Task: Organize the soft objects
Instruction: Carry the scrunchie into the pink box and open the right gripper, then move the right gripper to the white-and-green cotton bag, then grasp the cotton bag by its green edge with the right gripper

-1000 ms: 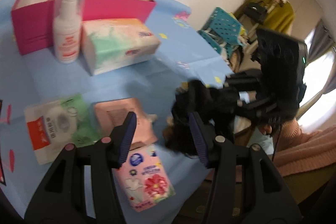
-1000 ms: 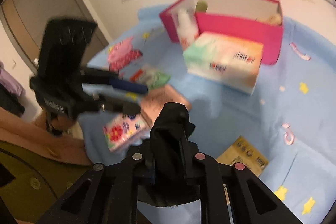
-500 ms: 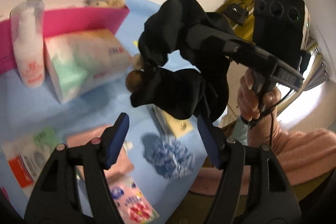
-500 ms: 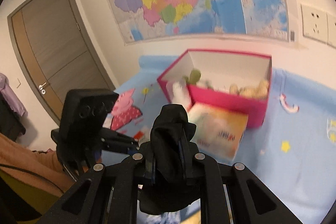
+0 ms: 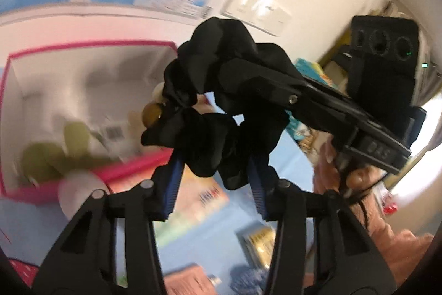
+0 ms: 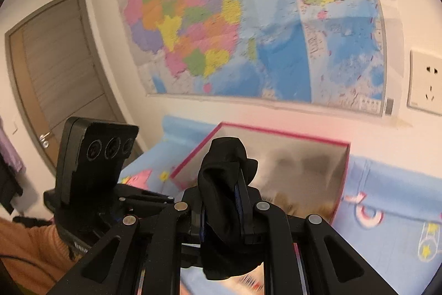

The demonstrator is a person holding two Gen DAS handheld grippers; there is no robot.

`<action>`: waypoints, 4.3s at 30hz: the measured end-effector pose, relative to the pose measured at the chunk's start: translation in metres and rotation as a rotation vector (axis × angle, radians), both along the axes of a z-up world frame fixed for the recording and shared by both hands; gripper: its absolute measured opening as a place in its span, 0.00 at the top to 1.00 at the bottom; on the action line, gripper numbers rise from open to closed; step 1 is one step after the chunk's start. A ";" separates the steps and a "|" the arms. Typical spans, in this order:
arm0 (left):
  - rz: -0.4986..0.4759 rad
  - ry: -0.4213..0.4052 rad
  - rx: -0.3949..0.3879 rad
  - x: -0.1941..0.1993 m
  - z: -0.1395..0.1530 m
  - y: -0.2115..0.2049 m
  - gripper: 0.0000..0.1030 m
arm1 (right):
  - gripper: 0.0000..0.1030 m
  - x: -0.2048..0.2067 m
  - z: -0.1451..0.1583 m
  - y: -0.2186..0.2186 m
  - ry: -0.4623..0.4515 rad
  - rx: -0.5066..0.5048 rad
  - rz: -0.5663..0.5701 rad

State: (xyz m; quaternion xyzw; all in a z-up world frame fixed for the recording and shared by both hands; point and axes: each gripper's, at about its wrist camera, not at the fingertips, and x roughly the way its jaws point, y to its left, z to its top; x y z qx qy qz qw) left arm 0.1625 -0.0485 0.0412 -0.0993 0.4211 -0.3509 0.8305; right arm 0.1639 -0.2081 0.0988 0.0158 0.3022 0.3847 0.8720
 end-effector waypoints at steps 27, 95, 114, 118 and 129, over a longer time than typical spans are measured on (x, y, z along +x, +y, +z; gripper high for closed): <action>0.139 -0.013 0.246 0.051 -0.017 -0.009 0.55 | 0.66 0.072 -0.044 -0.003 0.057 -0.182 -0.185; 0.298 0.144 0.199 -0.142 -0.113 0.143 0.48 | 0.53 -0.115 -0.145 0.080 0.399 -0.087 0.174; 0.206 0.113 0.176 -0.139 -0.118 0.138 0.36 | 0.42 -0.079 -0.176 0.104 0.526 -0.003 0.165; 0.217 0.106 0.152 -0.138 -0.120 0.142 0.39 | 0.52 -0.079 -0.178 0.103 0.557 0.044 0.199; 0.251 0.101 0.116 -0.139 -0.123 0.155 0.51 | 0.73 -0.079 -0.180 0.102 0.521 0.015 0.167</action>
